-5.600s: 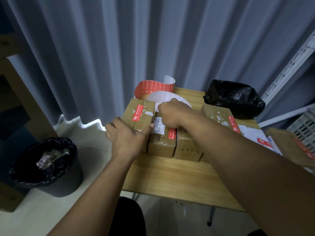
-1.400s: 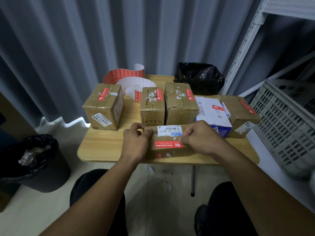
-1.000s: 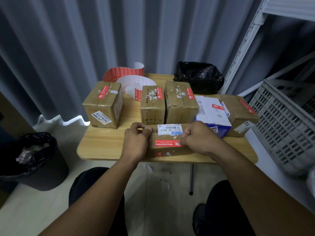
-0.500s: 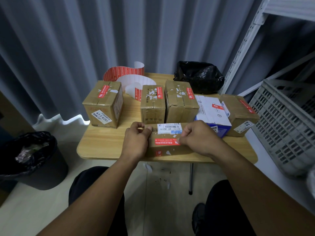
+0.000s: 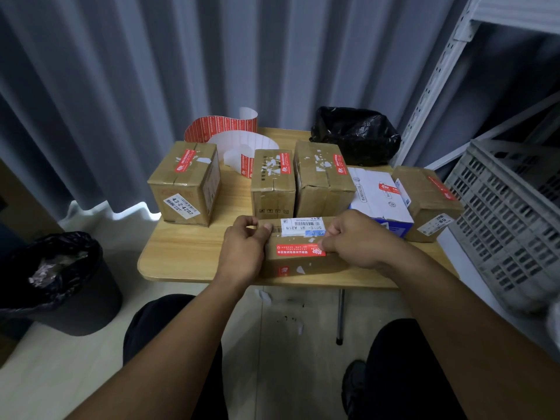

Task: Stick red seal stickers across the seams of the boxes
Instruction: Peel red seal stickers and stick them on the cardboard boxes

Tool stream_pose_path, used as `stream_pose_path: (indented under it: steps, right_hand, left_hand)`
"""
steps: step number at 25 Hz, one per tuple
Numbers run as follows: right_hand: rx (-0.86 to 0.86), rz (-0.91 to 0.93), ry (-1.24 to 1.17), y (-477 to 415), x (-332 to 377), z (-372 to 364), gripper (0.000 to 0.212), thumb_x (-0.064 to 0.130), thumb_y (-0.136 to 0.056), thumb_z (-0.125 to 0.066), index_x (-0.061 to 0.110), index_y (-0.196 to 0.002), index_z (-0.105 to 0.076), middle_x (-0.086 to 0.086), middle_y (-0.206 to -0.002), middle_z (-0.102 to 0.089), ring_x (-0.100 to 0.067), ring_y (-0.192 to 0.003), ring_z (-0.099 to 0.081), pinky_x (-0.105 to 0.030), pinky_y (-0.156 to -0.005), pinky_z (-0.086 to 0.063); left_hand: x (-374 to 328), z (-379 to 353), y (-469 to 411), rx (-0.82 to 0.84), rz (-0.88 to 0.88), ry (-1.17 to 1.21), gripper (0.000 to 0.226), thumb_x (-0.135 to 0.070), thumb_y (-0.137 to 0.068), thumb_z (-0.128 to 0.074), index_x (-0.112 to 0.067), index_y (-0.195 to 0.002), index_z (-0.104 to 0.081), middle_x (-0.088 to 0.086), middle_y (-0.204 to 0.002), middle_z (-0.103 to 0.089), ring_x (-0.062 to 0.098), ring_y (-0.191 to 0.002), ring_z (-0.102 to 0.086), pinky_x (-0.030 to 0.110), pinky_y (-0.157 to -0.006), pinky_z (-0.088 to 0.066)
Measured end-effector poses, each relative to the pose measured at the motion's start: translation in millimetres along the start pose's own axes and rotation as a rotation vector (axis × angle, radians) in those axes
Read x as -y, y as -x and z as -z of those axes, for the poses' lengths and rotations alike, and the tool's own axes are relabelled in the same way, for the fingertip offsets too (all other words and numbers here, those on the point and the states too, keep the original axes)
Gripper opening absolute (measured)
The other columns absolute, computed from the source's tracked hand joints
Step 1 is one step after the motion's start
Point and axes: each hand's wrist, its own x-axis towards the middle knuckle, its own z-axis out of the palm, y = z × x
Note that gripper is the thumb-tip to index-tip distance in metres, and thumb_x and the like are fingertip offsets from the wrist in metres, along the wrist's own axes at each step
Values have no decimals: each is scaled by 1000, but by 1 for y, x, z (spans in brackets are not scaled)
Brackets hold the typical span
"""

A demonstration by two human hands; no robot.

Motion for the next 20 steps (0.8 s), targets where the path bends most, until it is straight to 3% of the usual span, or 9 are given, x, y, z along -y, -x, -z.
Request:
stream_pose_path:
  steps: [3, 7, 10, 20]
  right_hand:
    - [8, 3, -39, 1, 2, 2, 21, 26, -92, -71, 16, -77, -60, -1, -88, -70, -15, -87, -66, -25, -62, -44]
    - [-16, 8, -149, 2, 2, 2, 16, 21, -89, -73, 7, -83, -71, -1, -72, -70, -13, -71, -63, -26, -63, -47]
    - [-37, 10, -190, 2, 1, 2, 14, 18, -87, -73, 5, -84, -73, -9, -75, -74, -16, -71, -66, -29, -64, -49]
    - [-76, 19, -291, 3, -1, 0, 9, 7, -78, -79, 10, -72, -72, -10, -75, -76, -14, -65, -68, -32, -68, -55]
  left_hand:
    - [2, 1, -1, -6, -9, -4, 17, -30, -98, -63, -14, -104, -61, 9, -98, -74, 23, -89, -73, 39, -80, -56]
    - [2, 1, -1, 2, -12, 1, 19, -30, -98, -63, -14, -107, -61, 9, -99, -74, 23, -90, -73, 39, -79, -56]
    - [0, 1, 0, 3, -9, -1, 20, -30, -98, -62, -13, -109, -61, 9, -100, -74, 22, -90, -73, 37, -79, -55]
    - [0, 2, 2, 3, -13, 15, 18, -26, -99, -62, -12, -109, -62, 7, -96, -74, 18, -84, -73, 28, -68, -50]
